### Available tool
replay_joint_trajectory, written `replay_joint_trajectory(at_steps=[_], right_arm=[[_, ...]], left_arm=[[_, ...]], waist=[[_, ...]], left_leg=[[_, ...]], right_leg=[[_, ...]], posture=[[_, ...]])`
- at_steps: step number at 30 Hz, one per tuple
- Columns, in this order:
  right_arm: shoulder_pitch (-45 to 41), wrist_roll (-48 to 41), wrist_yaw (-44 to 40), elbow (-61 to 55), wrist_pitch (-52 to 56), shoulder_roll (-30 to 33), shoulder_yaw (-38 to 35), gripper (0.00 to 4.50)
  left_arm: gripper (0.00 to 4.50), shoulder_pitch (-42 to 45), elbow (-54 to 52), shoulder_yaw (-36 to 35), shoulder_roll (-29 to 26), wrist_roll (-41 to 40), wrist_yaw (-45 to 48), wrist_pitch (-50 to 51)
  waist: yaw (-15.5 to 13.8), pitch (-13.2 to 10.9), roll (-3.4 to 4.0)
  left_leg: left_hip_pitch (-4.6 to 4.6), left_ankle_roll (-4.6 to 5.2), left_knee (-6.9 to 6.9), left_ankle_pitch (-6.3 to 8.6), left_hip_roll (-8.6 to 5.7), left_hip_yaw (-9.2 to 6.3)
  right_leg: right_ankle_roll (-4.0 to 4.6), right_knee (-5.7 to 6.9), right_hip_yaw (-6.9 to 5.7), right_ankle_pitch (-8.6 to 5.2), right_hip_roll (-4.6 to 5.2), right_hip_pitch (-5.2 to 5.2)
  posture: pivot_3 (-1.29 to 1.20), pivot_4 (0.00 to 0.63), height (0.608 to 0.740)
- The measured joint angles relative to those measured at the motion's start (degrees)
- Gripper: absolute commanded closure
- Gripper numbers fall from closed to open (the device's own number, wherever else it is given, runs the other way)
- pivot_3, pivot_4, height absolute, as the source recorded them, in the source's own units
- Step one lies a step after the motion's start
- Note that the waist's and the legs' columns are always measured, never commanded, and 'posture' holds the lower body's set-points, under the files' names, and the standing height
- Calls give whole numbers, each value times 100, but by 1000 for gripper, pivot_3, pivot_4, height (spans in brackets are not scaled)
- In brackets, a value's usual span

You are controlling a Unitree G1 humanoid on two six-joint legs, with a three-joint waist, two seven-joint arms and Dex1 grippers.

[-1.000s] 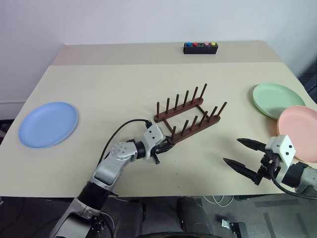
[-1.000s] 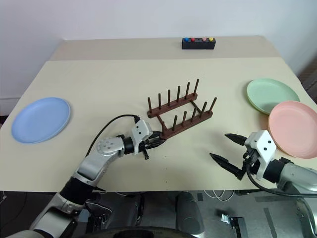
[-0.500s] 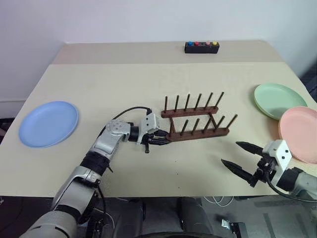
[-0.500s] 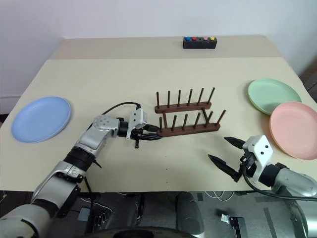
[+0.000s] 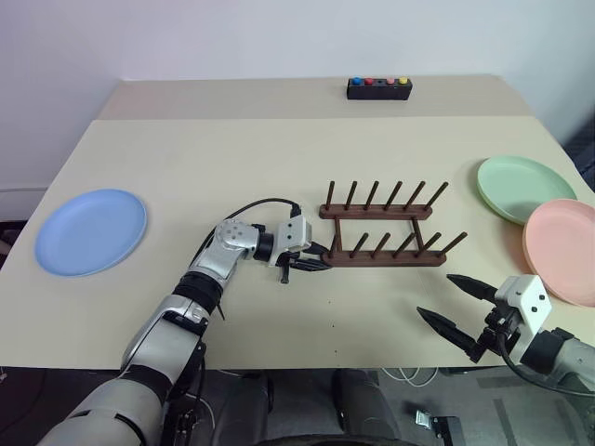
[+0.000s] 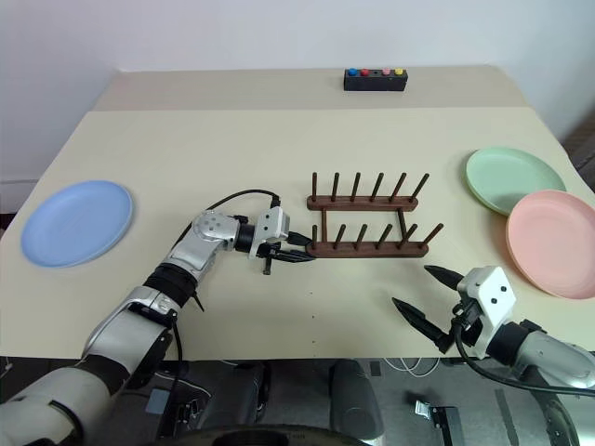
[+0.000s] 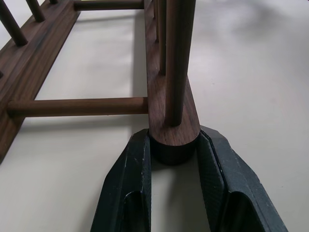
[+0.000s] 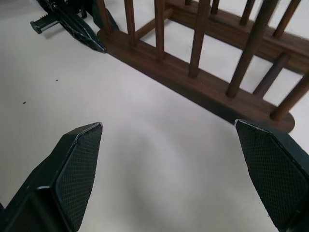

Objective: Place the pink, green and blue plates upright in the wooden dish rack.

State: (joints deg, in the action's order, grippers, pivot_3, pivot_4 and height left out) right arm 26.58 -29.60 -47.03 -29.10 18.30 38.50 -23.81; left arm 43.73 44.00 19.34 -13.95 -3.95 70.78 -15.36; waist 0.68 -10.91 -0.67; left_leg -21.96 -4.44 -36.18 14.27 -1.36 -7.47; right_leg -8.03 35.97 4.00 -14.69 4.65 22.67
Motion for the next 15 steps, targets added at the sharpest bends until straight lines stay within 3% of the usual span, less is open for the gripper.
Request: replay_joint_trajectory(at_steps=[3,10,11,13,15], right_arm=[[-1,-2,6,0,-1,0,0,0],[-5,-4,4,0,-6,0,0,0],[-5,-4,4,0,-6,0,0,0],[-13,-3,4,0,-7,0,0,0],[-29,-2,8,0,-9,0,0,552]], left_arm=[[3752,11,55,-40,45,-1,19,19],[263,11,70,-133,50,-27,87,138],[32,11,70,-161,50,-25,44,130],[32,3,51,-256,44,-31,-42,149],[0,-50,-40,-397,23,-72,-114,260]], waist=[[1,0,0],[4,0,0],[5,0,0],[6,0,0],[7,0,0]], left_leg=[[0,0,-1,0,0,0],[-1,0,1,0,0,-1],[-1,0,1,0,0,-1],[-1,0,1,0,0,-1],[-1,0,2,0,0,-1]], right_leg=[[0,0,0,0,0,0],[-1,1,0,0,-1,2],[-1,2,0,0,-1,2],[-1,2,0,0,-1,3],[-1,3,0,0,-1,3]], posture=[[0,150,740],[0,150,740],[0,150,740],[0,150,740],[0,150,740]])
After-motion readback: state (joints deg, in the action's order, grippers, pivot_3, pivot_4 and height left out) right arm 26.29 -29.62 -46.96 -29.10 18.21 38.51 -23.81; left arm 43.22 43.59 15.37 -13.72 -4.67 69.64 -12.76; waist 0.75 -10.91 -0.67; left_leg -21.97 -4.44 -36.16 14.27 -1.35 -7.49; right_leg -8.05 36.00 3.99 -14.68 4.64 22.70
